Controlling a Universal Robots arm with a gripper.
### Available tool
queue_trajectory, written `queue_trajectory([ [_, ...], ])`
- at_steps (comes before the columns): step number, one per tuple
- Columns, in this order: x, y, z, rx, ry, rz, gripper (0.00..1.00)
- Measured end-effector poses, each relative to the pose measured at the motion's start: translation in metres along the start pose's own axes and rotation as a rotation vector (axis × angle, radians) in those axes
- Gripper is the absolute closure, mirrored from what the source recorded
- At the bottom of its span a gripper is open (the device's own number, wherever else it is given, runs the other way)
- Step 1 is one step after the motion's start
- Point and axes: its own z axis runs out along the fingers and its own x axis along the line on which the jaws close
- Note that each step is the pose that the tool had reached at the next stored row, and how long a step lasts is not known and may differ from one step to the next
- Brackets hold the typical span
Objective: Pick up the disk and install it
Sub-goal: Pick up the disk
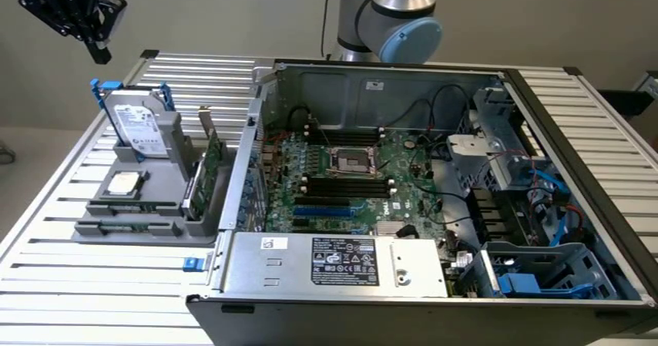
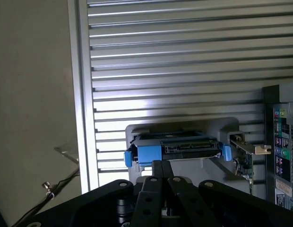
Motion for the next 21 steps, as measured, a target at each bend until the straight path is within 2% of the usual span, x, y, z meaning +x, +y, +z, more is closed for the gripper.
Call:
queue_trajectory([
  [2, 0.0000, 0.0000, 0.0000, 0.0000, 0.0000, 0.000, 0.83],
  [3, 0.0000, 0.0000, 0.0000, 0.0000, 0.0000, 0.000, 0.83],
  [4, 0.0000, 0.0000, 0.0000, 0.0000, 0.0000, 0.000, 0.76],
  [5, 0.0000, 0.0000, 0.0000, 0.0000, 0.0000, 0.000, 0.76],
  [6, 0.0000, 0.0000, 0.0000, 0.0000, 0.0000, 0.000, 0.64],
  [7, 0.0000, 0.0000, 0.0000, 0.0000, 0.0000, 0.000, 0.64],
  [8, 0.0000, 0.0000, 0.0000, 0.0000, 0.0000, 0.000, 0.58],
  [10, 0.0000, 0.0000, 0.0000, 0.0000, 0.0000, 0.000, 0.58],
  [11, 0.0000, 0.0000, 0.0000, 0.0000, 0.0000, 0.000, 0.52],
  [16, 0.0000, 0.0000, 0.0000, 0.0000, 0.0000, 0.000, 0.52],
  [17, 0.0000, 0.0000, 0.0000, 0.0000, 0.0000, 0.000, 0.50],
  [18, 0.0000, 0.0000, 0.0000, 0.0000, 0.0000, 0.000, 0.44],
  [20, 0.0000, 0.0000, 0.0000, 0.0000, 0.0001, -0.001, 0.44],
  [21, 0.0000, 0.0000, 0.0000, 0.0001, 0.0004, -0.008, 0.38],
])
